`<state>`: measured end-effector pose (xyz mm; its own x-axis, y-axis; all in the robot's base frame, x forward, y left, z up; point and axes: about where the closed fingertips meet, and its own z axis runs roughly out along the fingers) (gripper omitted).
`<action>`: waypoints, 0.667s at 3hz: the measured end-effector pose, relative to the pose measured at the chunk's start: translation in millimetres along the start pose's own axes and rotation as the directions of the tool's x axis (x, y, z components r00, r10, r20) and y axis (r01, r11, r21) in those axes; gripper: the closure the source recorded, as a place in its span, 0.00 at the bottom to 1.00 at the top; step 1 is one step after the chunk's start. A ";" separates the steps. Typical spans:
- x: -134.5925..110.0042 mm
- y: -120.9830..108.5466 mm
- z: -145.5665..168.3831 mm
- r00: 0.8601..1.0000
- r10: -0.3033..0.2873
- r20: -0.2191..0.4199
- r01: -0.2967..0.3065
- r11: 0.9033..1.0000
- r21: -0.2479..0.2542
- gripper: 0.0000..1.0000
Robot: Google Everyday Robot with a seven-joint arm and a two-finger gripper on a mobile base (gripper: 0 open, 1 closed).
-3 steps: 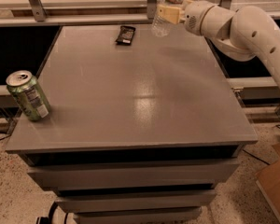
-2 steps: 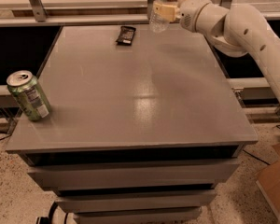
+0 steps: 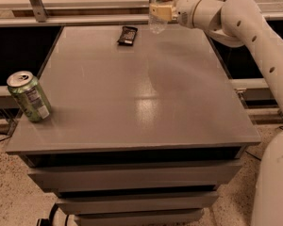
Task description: Move water bottle near rxbar chocolate
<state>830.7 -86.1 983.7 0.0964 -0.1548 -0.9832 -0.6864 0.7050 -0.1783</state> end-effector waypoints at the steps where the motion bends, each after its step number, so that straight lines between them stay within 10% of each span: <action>1: 13.0 7.6 9.6 0.999 0.017 -0.037 -0.018 0.999 -0.046 1.00; 2: 24.8 20.0 18.5 0.997 0.051 -0.056 -0.056 0.994 -0.090 1.00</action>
Offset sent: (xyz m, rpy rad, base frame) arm 0.0007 0.0309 -0.0429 0.0030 0.1385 0.1159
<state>832.7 -63.0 955.1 0.0210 -0.1574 -0.9873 -0.7526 0.6476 -0.1192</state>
